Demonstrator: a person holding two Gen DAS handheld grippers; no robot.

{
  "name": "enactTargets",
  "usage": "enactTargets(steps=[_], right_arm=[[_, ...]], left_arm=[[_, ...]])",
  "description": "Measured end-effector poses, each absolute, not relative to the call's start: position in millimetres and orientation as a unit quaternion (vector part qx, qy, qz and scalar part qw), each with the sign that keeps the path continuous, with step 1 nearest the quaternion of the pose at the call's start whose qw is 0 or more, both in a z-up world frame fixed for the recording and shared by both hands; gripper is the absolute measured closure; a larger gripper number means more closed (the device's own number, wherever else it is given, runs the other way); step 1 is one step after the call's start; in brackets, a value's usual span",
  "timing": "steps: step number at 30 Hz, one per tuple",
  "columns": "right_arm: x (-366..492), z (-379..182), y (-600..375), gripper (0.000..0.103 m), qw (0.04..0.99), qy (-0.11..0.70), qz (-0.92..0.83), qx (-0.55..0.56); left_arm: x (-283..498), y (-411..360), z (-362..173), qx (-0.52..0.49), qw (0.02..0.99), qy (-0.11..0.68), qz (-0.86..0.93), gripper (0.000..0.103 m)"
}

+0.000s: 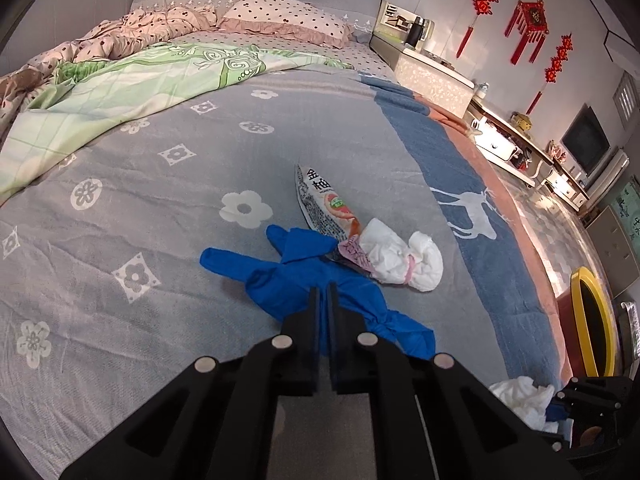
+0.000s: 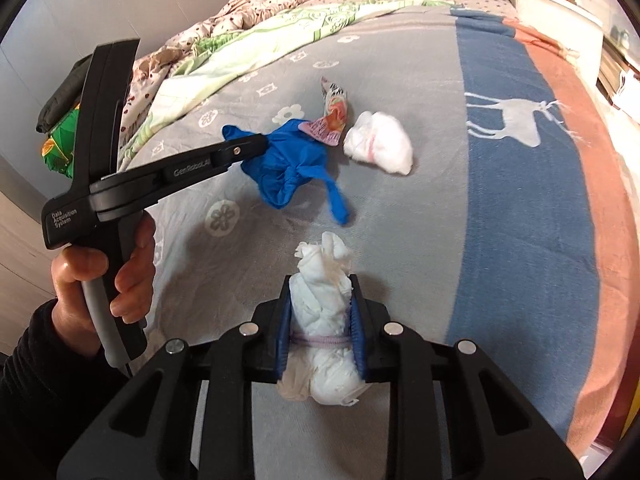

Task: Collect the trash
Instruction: 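Lift the blue glove and white tissue and carry them toward the yellow bin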

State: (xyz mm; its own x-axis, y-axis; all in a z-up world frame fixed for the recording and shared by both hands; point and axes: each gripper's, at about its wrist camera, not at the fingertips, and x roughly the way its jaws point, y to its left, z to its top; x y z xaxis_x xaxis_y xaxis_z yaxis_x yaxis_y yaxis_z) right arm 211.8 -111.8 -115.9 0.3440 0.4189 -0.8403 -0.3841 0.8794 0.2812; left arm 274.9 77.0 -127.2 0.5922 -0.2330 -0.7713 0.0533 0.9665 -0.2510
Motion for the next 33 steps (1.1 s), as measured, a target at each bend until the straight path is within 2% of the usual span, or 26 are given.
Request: enactTargets(steps=[17,33], right_arm=[[182.3,-47.7,-178.3,0.079,0.861,0.453,0.221,0.071],[166.5,38.7,-307.2,0.079,0.909,0.365,0.143,0.141]], left_arm=[[222.5,70.0,-49.0,-0.088,0.913,0.388,-0.091,0.1],[209.8,-40.3,21.3,-0.061,0.921,0.344,-0.172,0.1]])
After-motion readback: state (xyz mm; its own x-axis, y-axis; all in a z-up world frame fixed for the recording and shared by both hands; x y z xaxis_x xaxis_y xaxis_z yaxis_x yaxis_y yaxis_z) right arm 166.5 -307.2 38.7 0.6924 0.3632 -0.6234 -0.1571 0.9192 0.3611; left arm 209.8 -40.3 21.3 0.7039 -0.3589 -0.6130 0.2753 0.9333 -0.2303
